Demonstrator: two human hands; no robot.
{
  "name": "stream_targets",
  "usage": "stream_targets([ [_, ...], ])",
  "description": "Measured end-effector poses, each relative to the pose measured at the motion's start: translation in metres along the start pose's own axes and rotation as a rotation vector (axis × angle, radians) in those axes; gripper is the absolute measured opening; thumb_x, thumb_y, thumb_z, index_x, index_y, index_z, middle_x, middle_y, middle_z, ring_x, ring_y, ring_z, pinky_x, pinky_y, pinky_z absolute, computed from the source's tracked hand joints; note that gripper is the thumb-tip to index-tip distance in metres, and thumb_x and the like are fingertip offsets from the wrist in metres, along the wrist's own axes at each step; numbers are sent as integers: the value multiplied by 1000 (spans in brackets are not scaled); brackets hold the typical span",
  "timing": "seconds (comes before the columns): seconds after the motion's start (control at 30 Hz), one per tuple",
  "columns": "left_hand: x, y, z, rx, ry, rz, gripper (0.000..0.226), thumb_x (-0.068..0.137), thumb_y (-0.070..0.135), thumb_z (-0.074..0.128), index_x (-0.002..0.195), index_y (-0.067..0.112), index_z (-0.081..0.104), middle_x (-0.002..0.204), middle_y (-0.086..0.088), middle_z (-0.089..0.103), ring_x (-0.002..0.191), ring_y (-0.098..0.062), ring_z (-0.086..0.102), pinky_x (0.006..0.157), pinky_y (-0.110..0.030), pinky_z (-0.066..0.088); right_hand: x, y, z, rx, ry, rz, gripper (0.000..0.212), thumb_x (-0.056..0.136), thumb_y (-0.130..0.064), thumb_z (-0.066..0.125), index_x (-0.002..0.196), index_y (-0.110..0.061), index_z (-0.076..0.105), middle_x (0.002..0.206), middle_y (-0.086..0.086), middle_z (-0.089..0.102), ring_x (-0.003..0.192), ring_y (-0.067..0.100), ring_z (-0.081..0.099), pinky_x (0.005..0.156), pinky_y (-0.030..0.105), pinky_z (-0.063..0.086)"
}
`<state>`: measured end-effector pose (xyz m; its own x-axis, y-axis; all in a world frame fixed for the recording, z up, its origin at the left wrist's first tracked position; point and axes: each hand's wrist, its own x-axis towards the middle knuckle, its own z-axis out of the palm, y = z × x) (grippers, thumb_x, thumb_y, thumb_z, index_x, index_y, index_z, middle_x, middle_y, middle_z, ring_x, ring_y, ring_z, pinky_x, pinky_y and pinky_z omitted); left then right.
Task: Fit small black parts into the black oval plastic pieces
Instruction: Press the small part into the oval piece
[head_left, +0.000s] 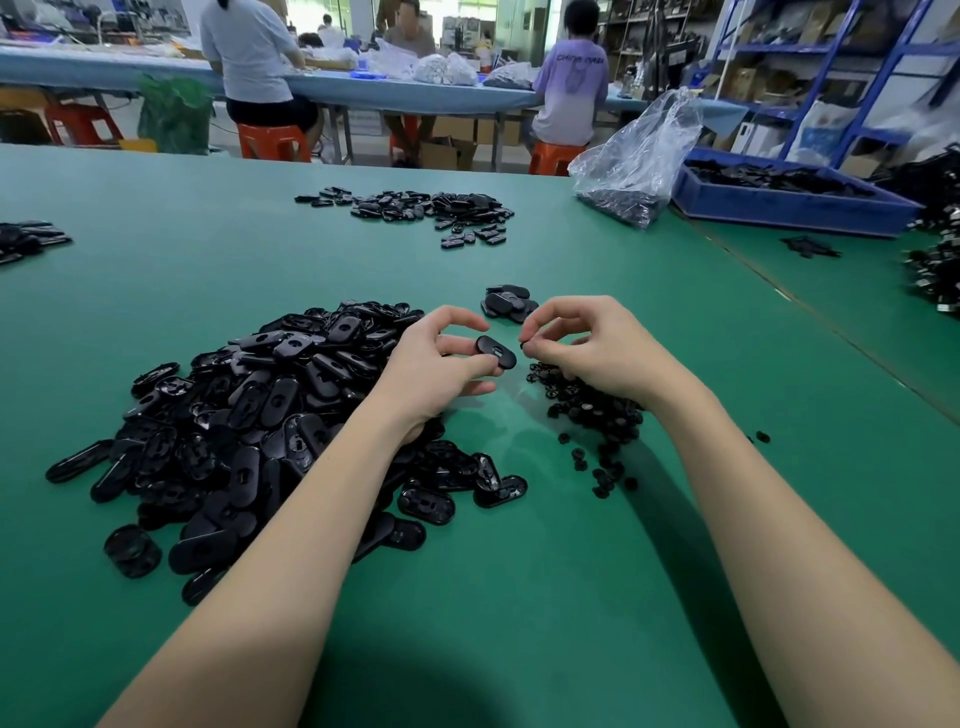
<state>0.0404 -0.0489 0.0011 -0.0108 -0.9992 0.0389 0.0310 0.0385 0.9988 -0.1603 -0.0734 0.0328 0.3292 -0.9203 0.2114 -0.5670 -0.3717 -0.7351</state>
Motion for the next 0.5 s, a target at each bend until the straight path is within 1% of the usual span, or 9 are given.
stream_targets([
  [0.03,-1,1,0,3,1,3,30,84,-6,73,107,12,65,95,-17,75,81,-20,75,69,-29,60,-1,-1,0,22,-15,-1,9,90,-27,75,86,-35,74,86,-10,75,59,10,58,70,29,53],
  [0.1,-1,2,0,12,2,7,27,85,-6,73,107,8,68,95,-18,75,81,-19,75,68,-27,60,-2,-3,2,35,-9,-14,9,90,-26,73,87,-34,73,85,-11,73,51,10,55,63,25,50],
  [0.13,-2,2,0,13,3,8,26,85,-6,73,107,7,68,95,-18,74,80,-19,76,68,-26,60,-2,-3,3,33,3,-19,9,90,-25,73,87,-33,73,85,-12,73,50,6,55,64,23,48],
  [0.2,-2,3,1,10,6,8,26,84,-7,74,106,5,68,94,-18,75,80,-19,75,68,-25,60,-1,-4,4,38,12,-11,7,88,-26,74,86,-32,75,87,-14,73,54,-4,57,69,23,46],
  [0.27,-2,3,1,12,11,9,27,82,-7,75,105,5,69,93,-18,75,80,-19,74,68,-25,59,-1,-5,5,59,7,13,4,87,-27,75,85,-31,76,86,-14,73,60,-8,58,74,25,45],
  [0.33,-2,3,2,14,16,16,27,81,-8,76,103,6,69,90,-16,74,78,-17,73,69,-25,59,0,-5,6,72,18,33,4,88,-26,75,86,-29,77,83,-13,73,63,-4,58,74,27,47],
  [0.37,-2,4,2,15,17,22,27,80,-8,76,103,7,69,87,-14,74,76,-16,73,69,-25,59,0,-6,6,81,19,44,4,88,-25,75,89,-28,76,82,-13,73,61,-2,57,73,26,48],
  [0.43,-2,4,1,20,17,35,28,80,-9,76,103,6,70,83,-10,75,73,-15,72,69,-23,58,-1,-7,6,121,5,71,8,89,-21,76,95,-27,76,80,-13,74,53,4,54,65,21,47],
  [0.5,-3,5,2,34,19,47,30,79,-10,76,104,4,70,83,-9,75,71,-15,72,69,-21,57,-1,-8,5,188,-11,94,7,90,-15,76,95,-20,76,73,-11,72,48,6,51,56,16,45],
])
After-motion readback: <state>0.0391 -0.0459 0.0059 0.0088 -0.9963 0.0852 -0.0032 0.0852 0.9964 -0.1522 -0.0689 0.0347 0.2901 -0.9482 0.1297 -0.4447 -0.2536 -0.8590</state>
